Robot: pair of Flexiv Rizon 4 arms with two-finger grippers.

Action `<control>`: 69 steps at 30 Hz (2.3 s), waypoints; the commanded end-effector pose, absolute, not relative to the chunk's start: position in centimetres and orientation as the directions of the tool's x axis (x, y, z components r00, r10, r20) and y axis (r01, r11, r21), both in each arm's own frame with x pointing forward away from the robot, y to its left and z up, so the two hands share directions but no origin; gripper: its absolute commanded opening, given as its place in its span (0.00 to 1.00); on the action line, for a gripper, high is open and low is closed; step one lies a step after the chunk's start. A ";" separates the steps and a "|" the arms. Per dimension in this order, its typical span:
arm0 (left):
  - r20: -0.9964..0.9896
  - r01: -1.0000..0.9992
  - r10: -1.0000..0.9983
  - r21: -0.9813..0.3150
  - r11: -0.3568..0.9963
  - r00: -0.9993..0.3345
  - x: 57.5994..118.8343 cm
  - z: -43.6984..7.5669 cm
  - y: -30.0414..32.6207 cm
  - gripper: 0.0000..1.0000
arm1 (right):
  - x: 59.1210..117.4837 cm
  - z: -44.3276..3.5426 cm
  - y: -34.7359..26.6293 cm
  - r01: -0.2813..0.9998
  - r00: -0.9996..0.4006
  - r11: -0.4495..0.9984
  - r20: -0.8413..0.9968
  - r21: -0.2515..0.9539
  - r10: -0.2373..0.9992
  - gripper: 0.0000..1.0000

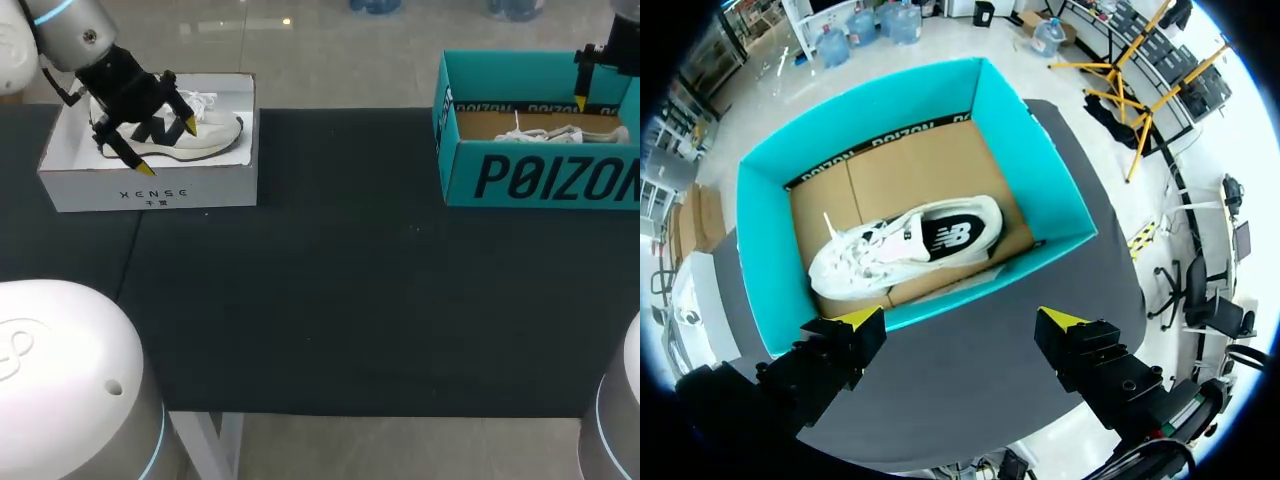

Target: Take the shoe out of the shoebox, open the shoe tongue, remove and reinsert the insole, then place the shoe into the shoebox

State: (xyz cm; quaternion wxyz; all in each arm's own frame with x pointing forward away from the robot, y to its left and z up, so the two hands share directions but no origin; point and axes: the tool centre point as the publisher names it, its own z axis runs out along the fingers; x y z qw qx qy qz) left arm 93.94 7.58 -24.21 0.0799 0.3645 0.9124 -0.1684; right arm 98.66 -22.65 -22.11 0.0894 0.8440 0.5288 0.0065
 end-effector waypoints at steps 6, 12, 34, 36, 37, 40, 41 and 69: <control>-0.250 0.693 0.646 -0.254 0.675 -0.721 94.8 -24.3 7.2 1.00 | 98.6 -22.1 -22.7 0.891 0.441 -0.425 -0.083 0.160 0.894 1.00; -0.250 0.693 0.646 -0.254 0.675 -0.721 94.8 -24.3 7.2 1.00 | 98.6 -22.1 -22.7 0.891 0.441 -0.425 -0.083 0.160 0.894 1.00; -0.222 0.759 0.728 -0.121 0.639 -0.649 98.8 -23.7 10.3 1.00 | 98.6 -22.1 -22.7 0.891 0.441 -0.425 -0.083 0.160 0.894 1.00; -0.220 0.791 0.762 -0.094 0.604 -0.608 100.3 -23.5 11.7 1.00 | 98.6 -22.1 -22.7 0.891 0.441 -0.425 -0.083 0.160 0.894 1.00; -0.218 0.804 0.777 -0.079 0.589 -0.591 101.1 -23.3 12.4 1.00 | 98.6 -22.1 -22.7 0.891 0.441 -0.425 -0.083 0.160 0.894 1.00; -0.218 0.835 0.810 -0.057 0.547 -0.545 103.7 -23.4 14.6 1.00 | 98.6 -22.1 -22.7 0.891 0.441 -0.425 -0.083 0.160 0.894 1.00; -0.212 0.859 0.834 -0.073 0.506 -0.510 104.4 -23.5 15.2 1.00 | 98.6 -22.1 -22.7 0.891 0.441 -0.425 -0.083 0.160 0.894 1.00; -0.112 0.993 0.987 0.020 0.116 -0.113 112.3 -27.1 23.1 1.00 | 98.6 -22.1 -22.7 0.891 0.441 -0.425 -0.083 0.160 0.894 1.00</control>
